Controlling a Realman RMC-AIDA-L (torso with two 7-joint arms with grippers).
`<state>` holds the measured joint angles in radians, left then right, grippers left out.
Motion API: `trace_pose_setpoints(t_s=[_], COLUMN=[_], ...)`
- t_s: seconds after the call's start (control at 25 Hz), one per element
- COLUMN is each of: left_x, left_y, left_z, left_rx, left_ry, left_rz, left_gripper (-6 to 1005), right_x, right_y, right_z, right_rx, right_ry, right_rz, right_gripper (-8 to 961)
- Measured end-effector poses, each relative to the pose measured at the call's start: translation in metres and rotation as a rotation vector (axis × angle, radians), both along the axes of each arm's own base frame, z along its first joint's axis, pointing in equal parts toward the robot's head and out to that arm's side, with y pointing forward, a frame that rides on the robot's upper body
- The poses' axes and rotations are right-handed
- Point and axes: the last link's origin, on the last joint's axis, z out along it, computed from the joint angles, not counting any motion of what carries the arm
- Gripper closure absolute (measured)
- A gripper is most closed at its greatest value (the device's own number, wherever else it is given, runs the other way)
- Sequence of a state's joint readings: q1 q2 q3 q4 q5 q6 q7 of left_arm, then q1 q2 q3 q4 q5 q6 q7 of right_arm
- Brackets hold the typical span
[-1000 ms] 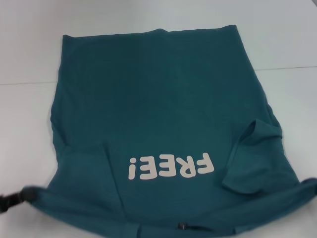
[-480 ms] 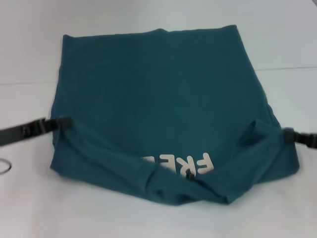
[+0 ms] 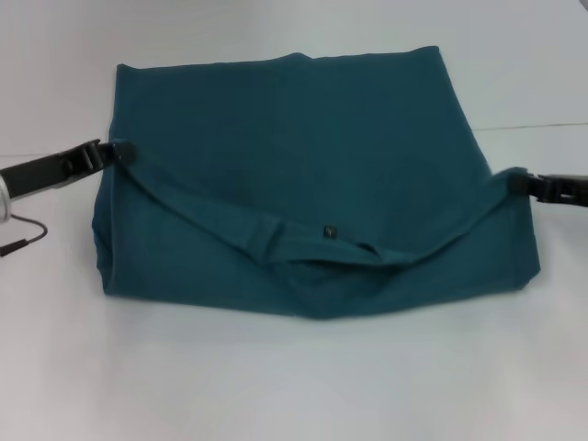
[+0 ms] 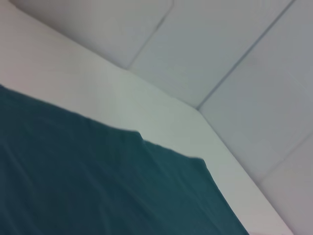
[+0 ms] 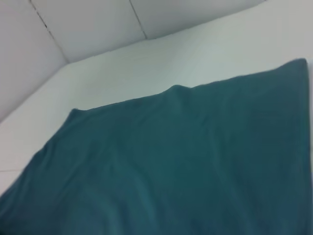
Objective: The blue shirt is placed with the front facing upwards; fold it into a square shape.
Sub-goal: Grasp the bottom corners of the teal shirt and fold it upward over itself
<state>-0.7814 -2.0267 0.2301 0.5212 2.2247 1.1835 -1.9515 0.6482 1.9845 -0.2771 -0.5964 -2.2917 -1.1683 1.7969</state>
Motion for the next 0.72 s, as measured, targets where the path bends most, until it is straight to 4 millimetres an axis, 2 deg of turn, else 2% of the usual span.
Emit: trace_pose_setpoints(t_s=[0.28,0.44,0.72], left_x=[0.003,0.003,0.006], left_y=[0.014,0.018,0.027], left_z=[-0.005,-0.005,0.003], left_rx=[0.045,0.061,0.117], left_ry=[0.028,0.039,0.021], left_rz=[0.044,0.063,0.081], left_gripper=[1001,1001,1000], right_x=[-0.016,-0.028,-0.042], right_y=[0.029,0.042,0.064], right_z=[-0.017,-0.020,-0.009], right_rx=[0.009,0.022,0.049], right_ry=[-0.096,-0.128,-0.145], right_rz=[-0.001,0.008,-0.010], right_gripper=[919,919,918])
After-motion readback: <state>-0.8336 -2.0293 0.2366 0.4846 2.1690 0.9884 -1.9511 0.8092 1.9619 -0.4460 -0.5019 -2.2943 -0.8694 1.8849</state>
